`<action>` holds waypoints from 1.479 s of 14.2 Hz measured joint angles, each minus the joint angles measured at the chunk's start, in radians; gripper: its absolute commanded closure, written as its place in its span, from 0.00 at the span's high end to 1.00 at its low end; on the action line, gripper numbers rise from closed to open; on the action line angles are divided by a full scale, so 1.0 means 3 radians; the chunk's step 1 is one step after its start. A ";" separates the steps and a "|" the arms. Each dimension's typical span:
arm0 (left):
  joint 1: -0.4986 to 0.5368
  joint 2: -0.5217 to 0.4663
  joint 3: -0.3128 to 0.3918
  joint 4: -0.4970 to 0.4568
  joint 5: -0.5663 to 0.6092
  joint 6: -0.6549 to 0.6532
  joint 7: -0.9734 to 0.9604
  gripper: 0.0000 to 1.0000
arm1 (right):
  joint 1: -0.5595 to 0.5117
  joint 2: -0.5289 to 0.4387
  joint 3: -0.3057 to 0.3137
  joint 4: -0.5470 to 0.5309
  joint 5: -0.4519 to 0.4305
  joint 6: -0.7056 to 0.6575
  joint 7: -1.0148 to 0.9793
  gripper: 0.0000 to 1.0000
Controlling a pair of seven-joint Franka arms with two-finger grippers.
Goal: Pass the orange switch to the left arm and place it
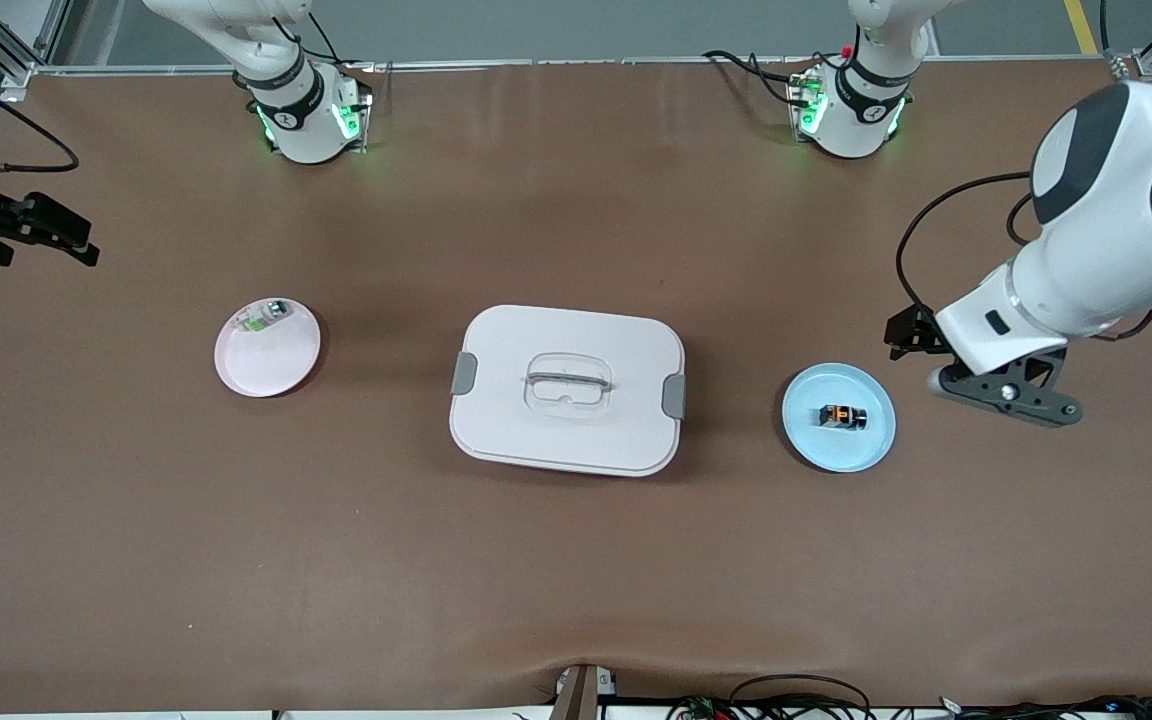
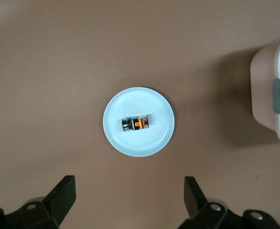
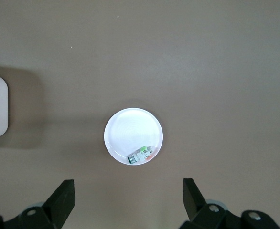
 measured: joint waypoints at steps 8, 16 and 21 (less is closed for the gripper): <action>0.0034 -0.0328 0.0129 0.0002 -0.0018 -0.0291 -0.0434 1.00 | 0.0126 0.0035 -0.0066 0.0031 -0.0002 -0.0027 0.0001 1.00; -0.0989 -0.0803 0.1607 -0.0047 -0.0413 -0.0545 -0.0189 1.00 | 0.0353 0.0070 -0.0341 0.0078 -0.0003 -0.0027 0.0001 1.00; -0.1273 -0.1183 0.1947 -0.0301 -0.0478 -0.0569 -0.0175 1.00 | 0.0353 0.0071 -0.0360 0.0182 -0.0003 -0.0027 0.0001 1.00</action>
